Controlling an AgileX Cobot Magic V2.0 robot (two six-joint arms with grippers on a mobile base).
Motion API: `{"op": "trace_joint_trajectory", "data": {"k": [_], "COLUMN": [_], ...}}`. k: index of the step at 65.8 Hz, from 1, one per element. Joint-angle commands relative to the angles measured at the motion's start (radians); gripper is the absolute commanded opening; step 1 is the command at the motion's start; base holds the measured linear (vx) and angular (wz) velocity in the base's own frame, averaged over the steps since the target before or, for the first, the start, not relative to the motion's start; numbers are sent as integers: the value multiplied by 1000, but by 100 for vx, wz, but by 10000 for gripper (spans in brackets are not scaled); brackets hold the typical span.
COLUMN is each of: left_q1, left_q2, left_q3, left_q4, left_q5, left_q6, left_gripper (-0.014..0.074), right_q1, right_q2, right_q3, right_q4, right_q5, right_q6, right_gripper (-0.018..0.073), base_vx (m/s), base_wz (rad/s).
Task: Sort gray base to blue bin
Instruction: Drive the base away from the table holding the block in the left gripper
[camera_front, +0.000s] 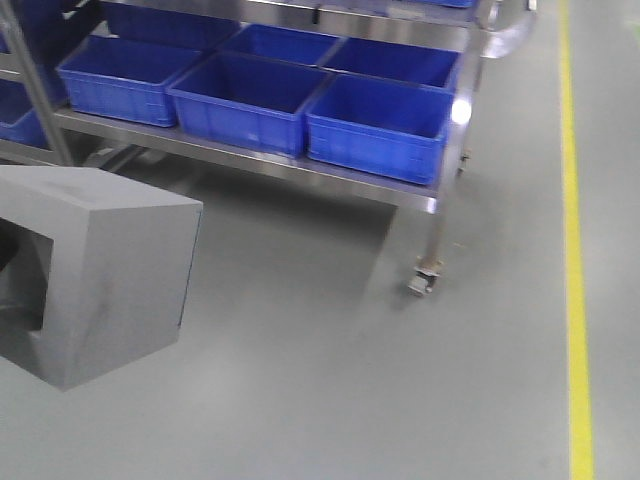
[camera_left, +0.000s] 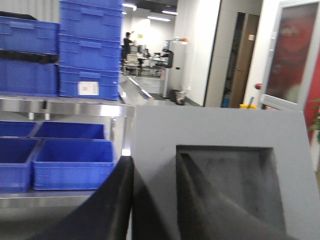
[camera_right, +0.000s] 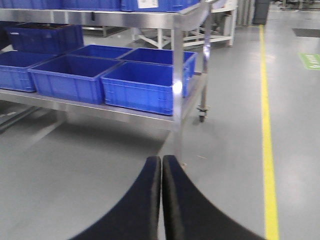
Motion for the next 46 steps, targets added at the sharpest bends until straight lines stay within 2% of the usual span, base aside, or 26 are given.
{"op": "trace_joint_trajectory", "data": {"k": [1, 25, 46], "left_q1": [-2, -2, -2], "left_q2": [1, 1, 1], "left_q3": [-31, -31, -31], "left_q4": [-4, -4, -4], "left_q5": [-111, -111, -111], "left_q6": [-10, -10, -10], "left_gripper": [-7, -7, -7], "right_q1": [-3, -3, -3], "right_q2": [18, 18, 18], "right_q3": [2, 2, 2], "right_q4": [-8, -8, -8], "right_q5": [-72, -72, -72], "right_q6": [-11, -11, -11], "right_gripper": [-5, -5, -5], "base_vx": [36, 34, 29], "base_wz": [43, 49, 71]}}
